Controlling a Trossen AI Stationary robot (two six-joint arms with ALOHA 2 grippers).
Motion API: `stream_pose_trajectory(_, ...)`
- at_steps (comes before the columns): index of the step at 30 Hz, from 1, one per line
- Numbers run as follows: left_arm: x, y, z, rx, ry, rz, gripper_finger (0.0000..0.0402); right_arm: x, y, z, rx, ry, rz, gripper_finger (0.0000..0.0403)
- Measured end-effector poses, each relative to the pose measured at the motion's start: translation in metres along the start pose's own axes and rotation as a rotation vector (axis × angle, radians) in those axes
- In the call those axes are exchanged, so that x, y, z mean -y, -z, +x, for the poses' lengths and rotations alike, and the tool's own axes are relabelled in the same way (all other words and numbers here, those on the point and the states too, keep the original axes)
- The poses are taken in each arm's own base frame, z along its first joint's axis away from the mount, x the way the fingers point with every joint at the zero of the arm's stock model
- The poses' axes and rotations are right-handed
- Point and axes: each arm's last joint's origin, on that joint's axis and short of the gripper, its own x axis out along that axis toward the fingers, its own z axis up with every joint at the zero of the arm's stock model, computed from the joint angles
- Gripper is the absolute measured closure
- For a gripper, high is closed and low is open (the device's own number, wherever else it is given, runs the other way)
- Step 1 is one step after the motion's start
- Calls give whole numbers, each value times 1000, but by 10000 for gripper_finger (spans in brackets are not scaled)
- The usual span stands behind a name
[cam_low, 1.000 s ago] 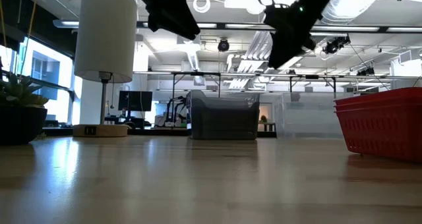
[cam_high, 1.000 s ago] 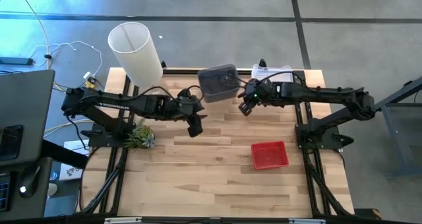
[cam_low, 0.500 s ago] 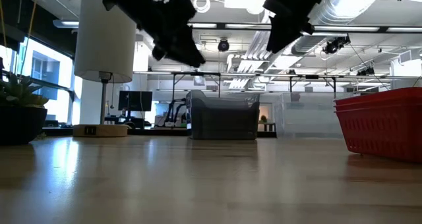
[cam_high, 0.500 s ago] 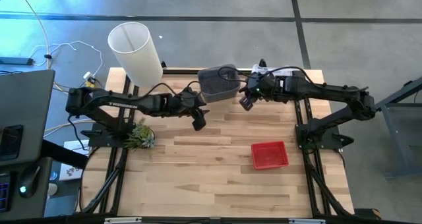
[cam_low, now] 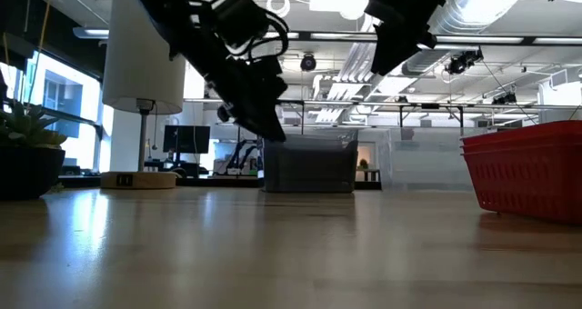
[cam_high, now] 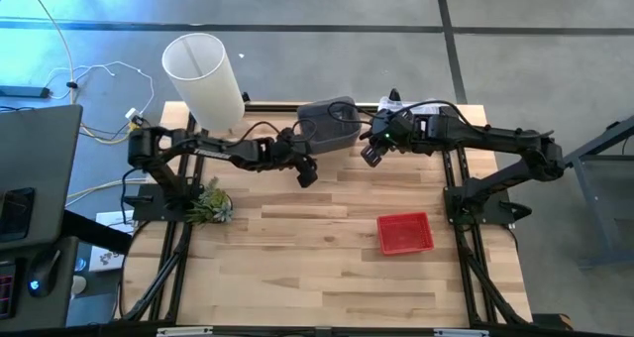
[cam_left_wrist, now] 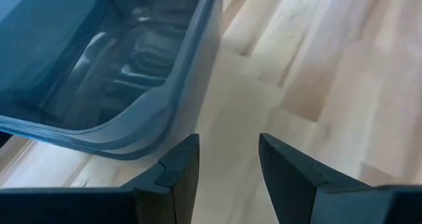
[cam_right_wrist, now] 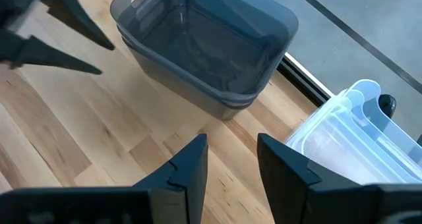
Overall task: Stack baskets by color
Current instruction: Adjust the stacked bins
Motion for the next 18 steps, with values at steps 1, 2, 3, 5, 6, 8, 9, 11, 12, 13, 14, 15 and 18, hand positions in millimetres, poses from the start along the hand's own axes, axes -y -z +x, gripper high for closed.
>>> stream_pose_trajectory(1,-2,1,3,-2,-6,1,257,0,0,0,0,0,0,284)
stream_pose_trajectory(2,-3,2,6,-4,-11,-2,257,0,0,0,0,0,0,284)
stream_pose_trajectory(3,-5,2,8,-3,-17,-7,257,0,0,0,-1,0,-1,284)
stream_pose_trajectory(5,-9,3,13,-3,-27,-16,257,0,0,0,0,1,-1,284)
stream_pose_trajectory(6,-11,4,15,-9,-34,-20,257,0,0,0,-1,1,-2,284)
stream_pose_trajectory(8,-15,4,18,-8,-61,-28,257,0,0,0,-4,2,-3,284)
stream_pose_trajectory(9,-18,5,19,-11,-79,-37,257,0,1,0,-5,2,-4,284)
stream_pose_trajectory(11,-23,4,20,-11,-112,-47,257,0,1,0,-7,3,-4,284)
stream_pose_trajectory(12,-25,4,21,-4,-124,-53,257,0,1,0,-7,3,-5,284)
stream_pose_trajectory(13,-27,3,21,2,-133,-59,257,0,1,0,-10,4,-6,284)
stream_pose_trajectory(14,-29,2,22,6,-140,-64,257,1,1,0,-13,6,-7,284)
stream_pose_trajectory(15,-32,2,22,10,-148,-69,257,1,2,0,-15,6,-8,284)
stream_pose_trajectory(18,-37,1,23,13,-156,-82,257,0,3,0,-38,-12,-11,284)
